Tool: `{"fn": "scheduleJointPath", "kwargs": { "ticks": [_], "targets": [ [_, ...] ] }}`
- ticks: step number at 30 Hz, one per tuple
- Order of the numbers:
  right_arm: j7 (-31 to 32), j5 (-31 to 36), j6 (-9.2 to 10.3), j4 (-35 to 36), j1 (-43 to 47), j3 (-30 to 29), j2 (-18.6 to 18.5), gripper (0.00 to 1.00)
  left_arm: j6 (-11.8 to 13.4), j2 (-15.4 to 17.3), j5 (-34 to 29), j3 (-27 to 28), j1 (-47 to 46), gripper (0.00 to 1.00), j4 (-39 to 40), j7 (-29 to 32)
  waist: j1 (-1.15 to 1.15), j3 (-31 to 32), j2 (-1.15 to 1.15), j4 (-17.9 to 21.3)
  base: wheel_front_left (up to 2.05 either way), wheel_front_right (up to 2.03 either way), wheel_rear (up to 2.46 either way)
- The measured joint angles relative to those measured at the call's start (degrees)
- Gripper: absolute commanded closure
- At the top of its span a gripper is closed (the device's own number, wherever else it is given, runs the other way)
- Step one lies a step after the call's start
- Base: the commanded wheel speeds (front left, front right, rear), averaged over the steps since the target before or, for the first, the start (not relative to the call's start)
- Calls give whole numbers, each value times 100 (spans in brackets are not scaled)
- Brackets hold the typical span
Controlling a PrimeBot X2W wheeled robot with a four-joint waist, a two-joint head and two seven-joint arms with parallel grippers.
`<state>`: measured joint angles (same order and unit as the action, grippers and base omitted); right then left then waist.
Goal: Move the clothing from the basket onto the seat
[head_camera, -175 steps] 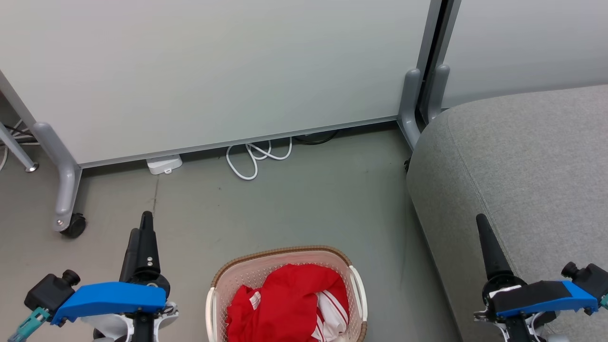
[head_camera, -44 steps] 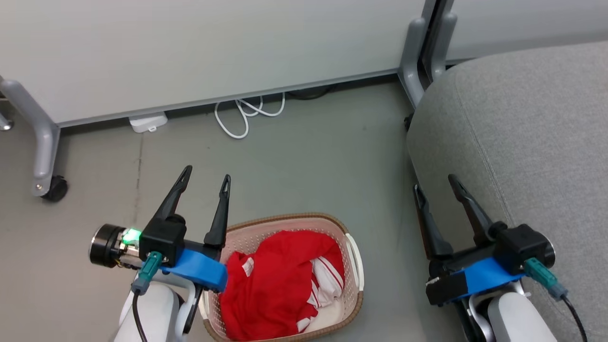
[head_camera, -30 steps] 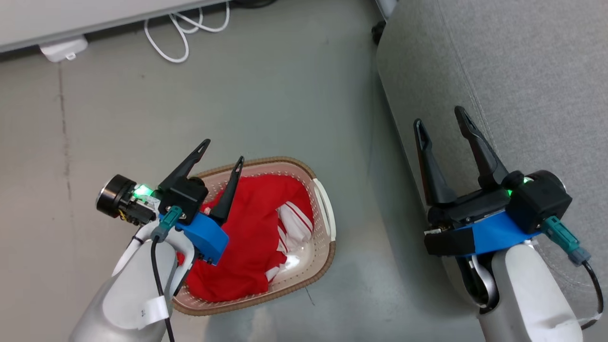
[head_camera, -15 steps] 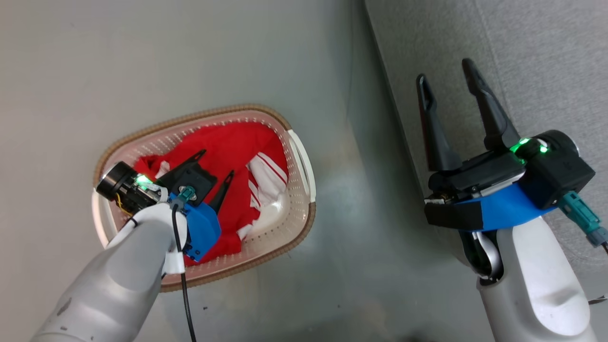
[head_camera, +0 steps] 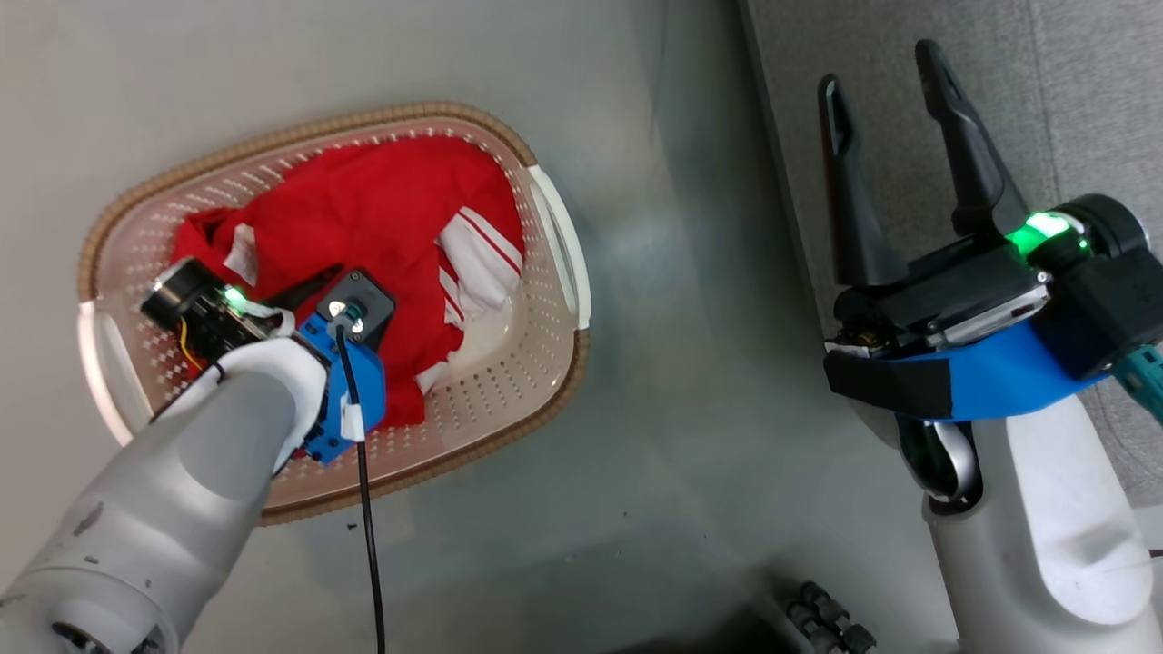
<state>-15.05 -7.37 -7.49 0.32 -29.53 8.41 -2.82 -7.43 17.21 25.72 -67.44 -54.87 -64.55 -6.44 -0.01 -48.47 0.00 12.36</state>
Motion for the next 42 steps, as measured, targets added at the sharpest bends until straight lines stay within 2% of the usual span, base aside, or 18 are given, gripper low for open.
{"fn": "scheduleJointPath", "kwargs": {
  "ticks": [8,14,15,16,17,26,34,42],
  "targets": [
    [0,-1,0,275,-72,-42,-1,0,0,32,101,-438,-344,0,-227,189,0,-502,0,87,0,0,0],
    [0,-2,0,435,-80,-70,-1,0,0,-1,-131,-558,-486,0,-401,337,0,-753,0,137,0,0,0],
    [0,-2,0,446,-79,-76,0,0,0,-13,-163,-565,-495,40,-431,359,0,-773,0,141,0,0,0],
    [0,-1,0,450,-79,-82,0,0,0,-24,-176,-569,-503,85,-450,380,0,-787,0,142,0,0,0],
    [0,-1,0,452,-79,-85,-1,0,0,-36,-199,-573,-510,100,-468,407,0,-794,0,142,0,0,0],
    [0,-1,0,446,-80,-120,-1,0,0,-143,-275,-589,-442,100,-444,370,0,-571,0,90,0,0,0],
    [0,68,0,266,-64,-142,0,0,0,-359,-111,-590,-289,100,-257,-153,0,-132,0,-107,0,0,0],
    [0,178,0,63,62,-164,2,0,0,-560,383,-582,-44,100,-97,-732,1,550,0,-367,0,0,0]
  ]
}}
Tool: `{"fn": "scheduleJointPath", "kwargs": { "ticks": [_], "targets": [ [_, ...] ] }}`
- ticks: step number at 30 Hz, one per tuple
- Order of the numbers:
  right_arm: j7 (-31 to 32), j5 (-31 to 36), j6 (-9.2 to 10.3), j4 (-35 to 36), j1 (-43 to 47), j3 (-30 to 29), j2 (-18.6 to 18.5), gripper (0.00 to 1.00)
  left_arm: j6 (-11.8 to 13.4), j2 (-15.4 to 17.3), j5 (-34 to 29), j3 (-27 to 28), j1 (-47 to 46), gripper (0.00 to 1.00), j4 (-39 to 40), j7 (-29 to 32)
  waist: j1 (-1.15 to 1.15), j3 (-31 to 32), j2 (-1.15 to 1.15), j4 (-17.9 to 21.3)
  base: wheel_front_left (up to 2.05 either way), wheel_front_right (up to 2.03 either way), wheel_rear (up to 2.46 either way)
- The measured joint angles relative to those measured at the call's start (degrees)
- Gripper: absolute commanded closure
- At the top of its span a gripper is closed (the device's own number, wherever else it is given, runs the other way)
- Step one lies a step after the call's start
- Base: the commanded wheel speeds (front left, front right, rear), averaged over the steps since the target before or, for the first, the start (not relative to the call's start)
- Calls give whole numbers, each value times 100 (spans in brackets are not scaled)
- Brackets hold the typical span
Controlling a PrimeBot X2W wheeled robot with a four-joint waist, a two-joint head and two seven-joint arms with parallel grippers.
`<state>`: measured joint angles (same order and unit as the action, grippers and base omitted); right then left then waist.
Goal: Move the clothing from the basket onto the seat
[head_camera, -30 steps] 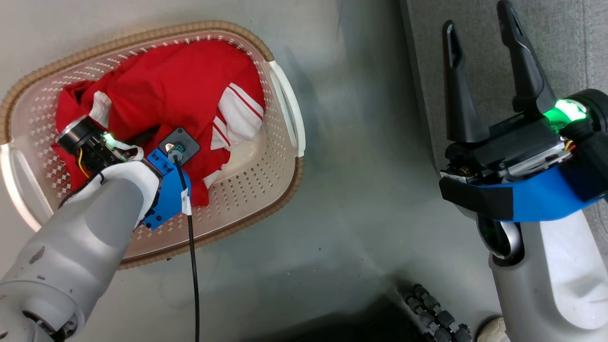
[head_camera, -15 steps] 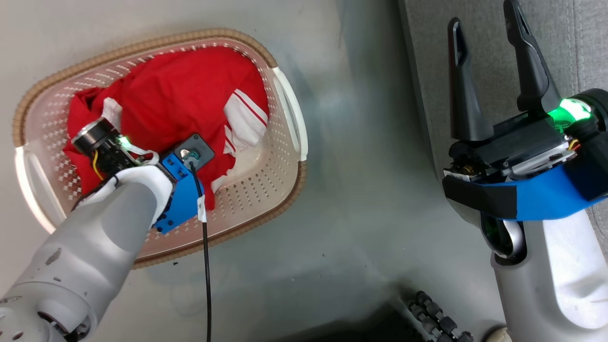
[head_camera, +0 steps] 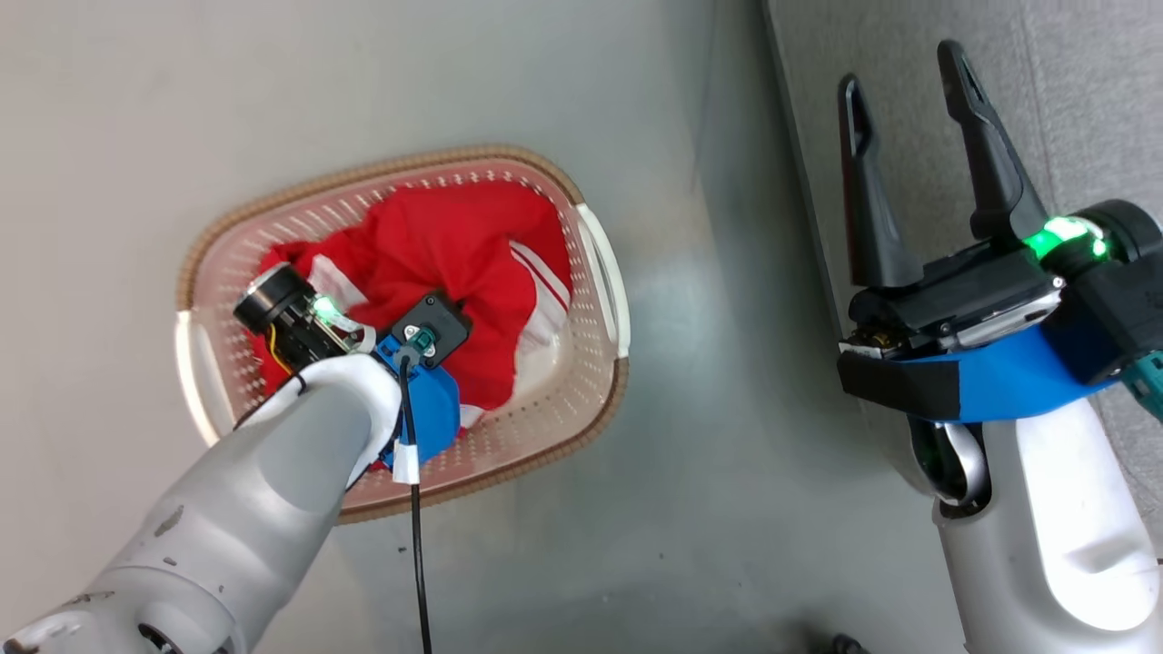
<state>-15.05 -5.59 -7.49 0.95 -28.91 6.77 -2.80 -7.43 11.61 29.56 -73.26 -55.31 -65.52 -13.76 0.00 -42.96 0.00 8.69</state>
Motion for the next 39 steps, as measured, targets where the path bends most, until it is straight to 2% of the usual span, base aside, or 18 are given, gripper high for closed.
{"fn": "scheduleJointPath", "kwargs": {
  "ticks": [5,11,17,30,39],
  "targets": [
    [0,58,0,-165,186,-26,0,0,0,-64,333,124,202,100,169,-108,0,521,0,-156,0,0,0],
    [0,120,0,-341,492,-102,0,0,8,36,409,744,422,100,935,-122,1,1187,0,-343,0,0,0],
    [0,137,0,-467,790,-148,0,0,63,141,207,1416,839,100,1610,-122,1,1839,0,-520,0,0,0],
    [0,91,0,-668,1352,-191,0,0,83,136,-305,2820,1591,100,2716,-123,1,2927,0,-812,0,0,0],
    [0,25,0,-765,1764,-220,0,0,81,65,-605,3472,1946,100,3225,-123,1,3566,0,-926,0,0,0]
  ]
}}
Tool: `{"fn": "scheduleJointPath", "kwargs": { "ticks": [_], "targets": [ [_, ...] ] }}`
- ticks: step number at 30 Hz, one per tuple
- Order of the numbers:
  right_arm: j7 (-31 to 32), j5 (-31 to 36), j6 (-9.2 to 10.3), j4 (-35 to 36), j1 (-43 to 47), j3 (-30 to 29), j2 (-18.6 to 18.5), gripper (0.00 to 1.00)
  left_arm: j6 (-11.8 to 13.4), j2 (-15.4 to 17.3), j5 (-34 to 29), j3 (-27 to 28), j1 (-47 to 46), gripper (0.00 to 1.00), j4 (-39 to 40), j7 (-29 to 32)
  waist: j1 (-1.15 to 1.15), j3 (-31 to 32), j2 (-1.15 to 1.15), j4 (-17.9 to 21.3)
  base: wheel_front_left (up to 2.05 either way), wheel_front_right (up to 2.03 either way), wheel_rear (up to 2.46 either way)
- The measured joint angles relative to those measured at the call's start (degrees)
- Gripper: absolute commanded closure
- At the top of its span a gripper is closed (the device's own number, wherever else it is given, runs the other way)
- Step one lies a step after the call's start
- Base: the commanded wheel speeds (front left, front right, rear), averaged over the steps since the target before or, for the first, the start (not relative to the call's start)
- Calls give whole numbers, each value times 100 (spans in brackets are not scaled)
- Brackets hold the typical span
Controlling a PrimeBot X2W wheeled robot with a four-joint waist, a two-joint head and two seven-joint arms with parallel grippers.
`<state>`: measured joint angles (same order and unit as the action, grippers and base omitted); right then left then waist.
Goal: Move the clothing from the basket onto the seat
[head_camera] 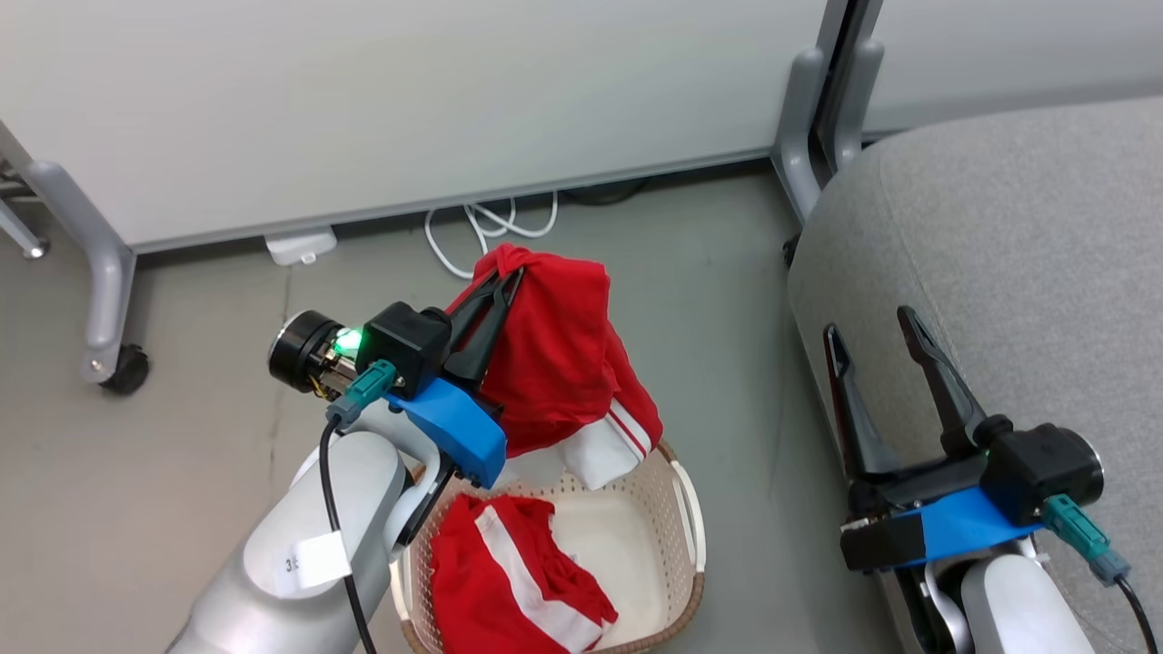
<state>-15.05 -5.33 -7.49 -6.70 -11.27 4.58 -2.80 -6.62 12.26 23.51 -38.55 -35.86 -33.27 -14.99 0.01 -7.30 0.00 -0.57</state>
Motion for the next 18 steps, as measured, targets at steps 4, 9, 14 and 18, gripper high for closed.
{"fn": "scheduleJointPath", "kwargs": {
  "ticks": [4,9,14,18],
  "targets": [
    [-1,-41,0,-12,137,-13,0,0,-8,-8,-145,127,58,100,204,0,0,213,0,-55,0,0,0],
    [0,-80,0,-24,238,-19,0,0,-27,-19,-247,227,170,100,341,0,0,361,0,-119,0,0,0],
    [0,-88,0,-27,275,-16,-1,0,-48,-26,-293,281,227,100,400,0,0,425,0,-155,0,0,0],
    [0,-88,0,-30,283,2,-1,0,-49,-30,-352,304,259,100,408,0,-1,447,0,-171,0,0,0]
  ]
}}
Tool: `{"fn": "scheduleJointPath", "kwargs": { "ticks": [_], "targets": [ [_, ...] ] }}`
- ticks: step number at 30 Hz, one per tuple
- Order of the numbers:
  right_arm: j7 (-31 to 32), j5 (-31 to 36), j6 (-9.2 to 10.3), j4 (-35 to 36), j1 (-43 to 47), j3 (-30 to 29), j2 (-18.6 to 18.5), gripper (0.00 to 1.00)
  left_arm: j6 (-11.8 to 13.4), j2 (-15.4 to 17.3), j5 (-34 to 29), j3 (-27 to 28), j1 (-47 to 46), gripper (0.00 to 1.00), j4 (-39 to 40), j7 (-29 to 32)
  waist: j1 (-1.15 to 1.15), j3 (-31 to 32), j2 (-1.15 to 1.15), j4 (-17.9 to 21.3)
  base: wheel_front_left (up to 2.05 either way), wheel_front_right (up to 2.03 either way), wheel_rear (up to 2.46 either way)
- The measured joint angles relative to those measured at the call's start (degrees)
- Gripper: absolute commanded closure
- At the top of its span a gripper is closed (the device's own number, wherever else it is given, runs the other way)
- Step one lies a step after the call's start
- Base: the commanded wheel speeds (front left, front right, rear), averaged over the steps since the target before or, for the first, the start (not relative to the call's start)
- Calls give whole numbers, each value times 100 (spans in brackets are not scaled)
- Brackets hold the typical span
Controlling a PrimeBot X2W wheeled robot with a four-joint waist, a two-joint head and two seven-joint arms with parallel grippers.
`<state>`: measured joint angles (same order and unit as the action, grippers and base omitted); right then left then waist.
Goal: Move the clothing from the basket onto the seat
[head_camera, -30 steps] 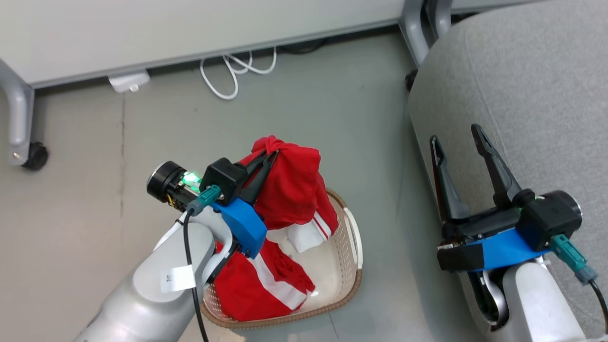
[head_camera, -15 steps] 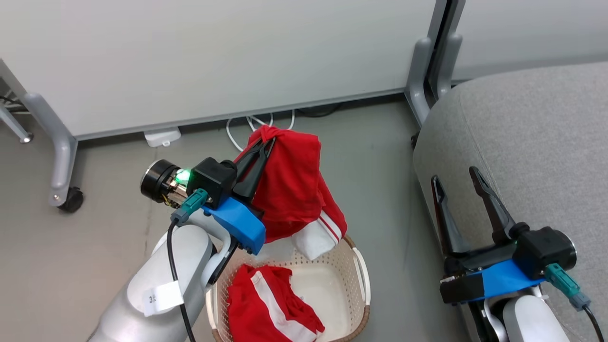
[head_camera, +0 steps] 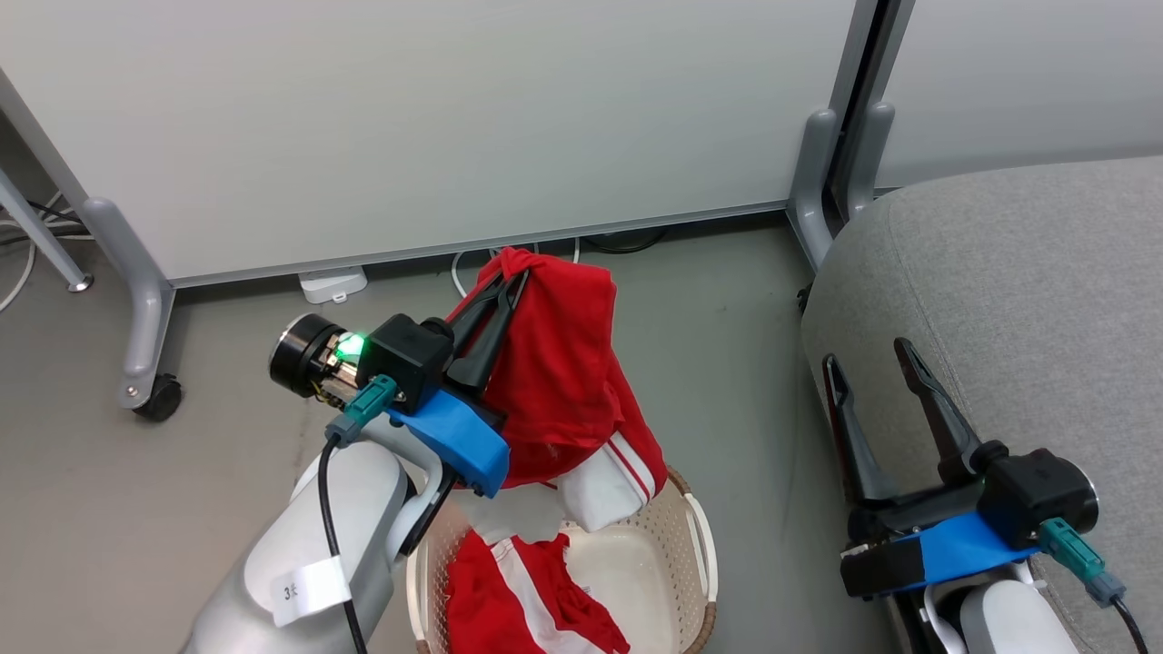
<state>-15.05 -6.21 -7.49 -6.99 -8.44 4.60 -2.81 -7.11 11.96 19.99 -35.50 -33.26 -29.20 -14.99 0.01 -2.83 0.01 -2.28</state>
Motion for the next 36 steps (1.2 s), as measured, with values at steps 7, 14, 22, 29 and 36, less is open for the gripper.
{"fn": "scheduleJointPath", "kwargs": {
  "ticks": [7,14,22,29,36],
  "targets": [
    [0,5,0,-14,-14,265,0,0,-10,-69,-68,15,30,100,26,0,0,21,0,-44,0,0,0],
    [-1,-18,0,-189,-394,976,1,0,-27,-121,-118,0,26,100,27,0,0,-19,0,-133,0,0,0],
    [-1,-168,0,-762,-1096,1746,2,0,-29,-205,-162,-127,-122,100,80,0,-1,-190,0,-274,0,0,0],
    [-2,-261,0,-1530,-1745,2109,2,0,-30,-322,-174,-352,-299,100,119,0,-2,-351,0,-455,0,0,0],
    [-10,-424,0,-2162,-2281,2352,1,0,-31,-383,-129,-493,-482,100,182,0,-1,-504,0,-620,0,0,0]
  ]
}}
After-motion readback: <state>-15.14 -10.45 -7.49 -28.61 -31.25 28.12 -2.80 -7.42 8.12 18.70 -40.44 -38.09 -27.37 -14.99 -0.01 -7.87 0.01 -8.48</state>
